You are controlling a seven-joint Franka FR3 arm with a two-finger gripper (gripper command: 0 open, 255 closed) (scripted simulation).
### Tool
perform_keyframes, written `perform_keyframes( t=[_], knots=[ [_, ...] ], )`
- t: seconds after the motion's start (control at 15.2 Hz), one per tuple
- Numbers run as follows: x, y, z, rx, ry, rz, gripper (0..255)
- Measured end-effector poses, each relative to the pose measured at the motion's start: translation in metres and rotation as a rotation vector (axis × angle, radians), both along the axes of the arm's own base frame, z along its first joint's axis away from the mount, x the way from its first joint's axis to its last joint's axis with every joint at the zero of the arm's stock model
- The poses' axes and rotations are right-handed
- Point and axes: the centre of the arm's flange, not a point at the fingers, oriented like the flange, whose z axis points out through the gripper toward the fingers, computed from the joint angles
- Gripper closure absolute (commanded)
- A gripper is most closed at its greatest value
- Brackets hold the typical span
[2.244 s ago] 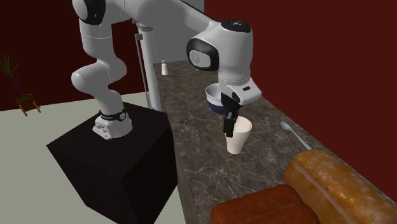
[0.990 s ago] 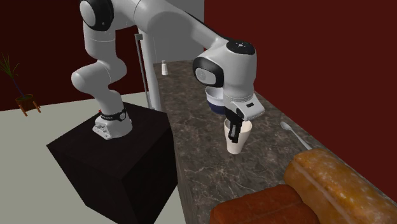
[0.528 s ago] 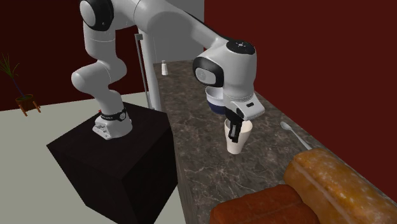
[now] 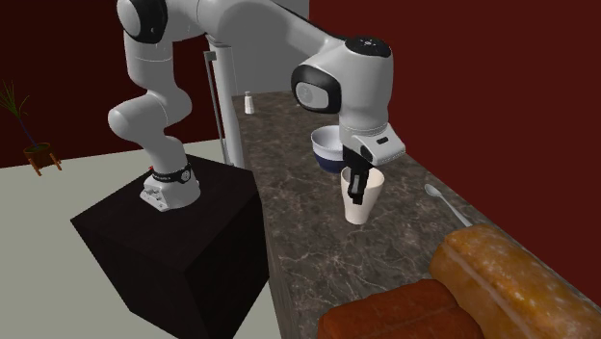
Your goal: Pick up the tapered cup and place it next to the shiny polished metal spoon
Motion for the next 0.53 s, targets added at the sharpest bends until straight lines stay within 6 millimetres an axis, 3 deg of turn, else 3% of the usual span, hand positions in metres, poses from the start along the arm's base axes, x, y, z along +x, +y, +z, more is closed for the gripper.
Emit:
perform_keyframes(
  t=[0.53],
  knots=[
    [-0.001,-0.001,0.041,0.0,0.0,0.0,255]
  ],
)
